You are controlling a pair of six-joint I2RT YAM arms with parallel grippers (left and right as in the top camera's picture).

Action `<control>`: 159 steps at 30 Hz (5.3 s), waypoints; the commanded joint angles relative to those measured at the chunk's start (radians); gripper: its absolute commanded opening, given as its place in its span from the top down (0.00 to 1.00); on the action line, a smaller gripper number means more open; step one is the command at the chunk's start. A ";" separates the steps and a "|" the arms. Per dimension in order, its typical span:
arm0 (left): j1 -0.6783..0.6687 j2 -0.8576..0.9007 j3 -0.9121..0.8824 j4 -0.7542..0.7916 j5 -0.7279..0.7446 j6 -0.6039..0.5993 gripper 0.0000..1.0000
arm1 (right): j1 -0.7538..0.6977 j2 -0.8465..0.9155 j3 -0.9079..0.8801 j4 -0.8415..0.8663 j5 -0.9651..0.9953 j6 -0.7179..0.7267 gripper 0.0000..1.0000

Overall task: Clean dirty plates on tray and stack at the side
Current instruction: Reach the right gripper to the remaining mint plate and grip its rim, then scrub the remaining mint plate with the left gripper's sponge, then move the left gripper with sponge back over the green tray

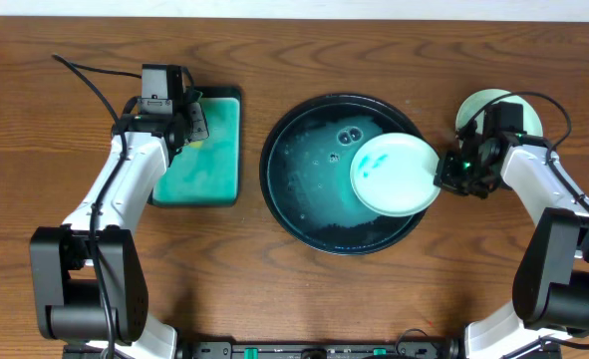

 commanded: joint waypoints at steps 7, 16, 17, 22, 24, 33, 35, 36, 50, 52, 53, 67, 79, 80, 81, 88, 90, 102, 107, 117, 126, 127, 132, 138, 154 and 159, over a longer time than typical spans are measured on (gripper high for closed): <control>0.002 0.003 -0.001 0.002 0.018 -0.014 0.93 | 0.066 -0.012 0.004 0.183 -0.209 0.023 0.99; 0.002 0.018 -0.012 -0.014 0.053 -0.137 0.93 | 0.219 -0.010 0.003 0.292 -0.010 0.098 0.99; 0.003 0.036 -0.014 -0.014 0.043 -0.137 0.93 | 0.239 -0.005 0.003 0.292 -0.006 0.098 0.99; 0.003 0.117 -0.014 -0.010 0.043 -0.137 0.93 | 0.261 0.019 0.003 0.291 0.037 0.098 0.99; 0.003 0.148 -0.014 -0.006 0.043 -0.137 0.93 | 0.260 0.034 0.003 0.290 0.031 0.109 0.99; 0.003 0.217 -0.014 0.028 0.043 -0.145 0.93 | 0.294 0.087 0.003 0.258 -0.023 0.134 0.99; 0.003 0.227 -0.014 0.032 0.042 -0.145 0.93 | 0.303 0.095 0.003 0.239 -0.005 0.130 0.99; 0.003 0.229 -0.014 0.035 0.039 -0.145 0.93 | 0.307 0.098 0.003 0.231 0.015 0.130 0.99; -0.011 -0.083 -0.008 0.001 -0.069 -0.136 0.93 | 0.314 0.127 0.003 0.252 0.097 0.115 0.99; -0.014 -0.115 -0.008 0.001 -0.027 -0.136 0.93 | 0.316 0.127 0.003 0.259 0.097 0.115 0.99; -0.015 -0.123 -0.008 0.001 0.005 -0.136 0.93 | 0.317 0.127 0.003 0.261 0.095 0.115 0.99; -0.148 -0.112 -0.010 0.014 0.309 -0.241 0.93 | 0.317 0.127 0.003 0.268 0.020 0.029 0.99; -0.443 0.082 -0.010 0.202 0.309 -0.275 0.93 | 0.323 0.127 0.003 0.272 0.018 0.025 0.99; -0.462 0.106 -0.010 0.230 0.309 -0.275 0.93 | 0.323 0.127 0.003 0.272 0.018 0.025 0.99; -0.476 0.125 -0.010 0.251 0.309 -0.276 0.93 | 0.323 0.127 0.003 0.273 0.018 0.025 0.99; -0.562 0.244 -0.010 0.375 0.308 -0.317 0.93 | 0.323 0.127 0.003 0.272 0.018 0.025 0.99; -0.570 0.269 -0.010 0.384 0.299 -0.320 0.93 | 0.323 0.127 0.003 0.272 0.018 0.025 0.99; -0.525 0.293 -0.010 0.167 -0.382 -0.212 0.93 | 0.323 0.127 0.003 0.269 0.018 0.025 0.99; -0.512 0.270 -0.001 0.166 -0.460 -0.108 0.93 | 0.323 0.127 0.003 0.268 0.018 0.025 0.99; -0.517 0.147 0.022 0.251 0.116 -0.298 0.93 | 0.323 0.127 0.003 0.266 0.019 0.025 0.99; -0.546 0.159 0.008 0.316 0.290 -0.345 0.93 | 0.323 0.127 0.003 0.266 0.018 0.025 0.99; -0.549 0.167 0.001 0.312 0.284 -0.346 0.93 | 0.323 0.127 0.003 0.266 0.019 0.025 0.99; -0.553 0.252 0.000 0.297 0.282 -0.346 0.93 | 0.323 0.127 0.003 0.265 0.019 0.025 0.99; -0.552 0.323 0.000 0.231 0.132 -0.345 0.93 | 0.323 0.127 0.003 0.263 0.019 0.025 0.99; -0.551 0.148 0.002 0.144 -0.388 -0.183 0.93 | 0.322 0.127 0.003 0.257 0.045 0.025 0.99; -0.551 0.044 0.002 0.143 -0.386 -0.184 0.93 | 0.322 0.127 0.003 0.258 0.045 0.025 0.99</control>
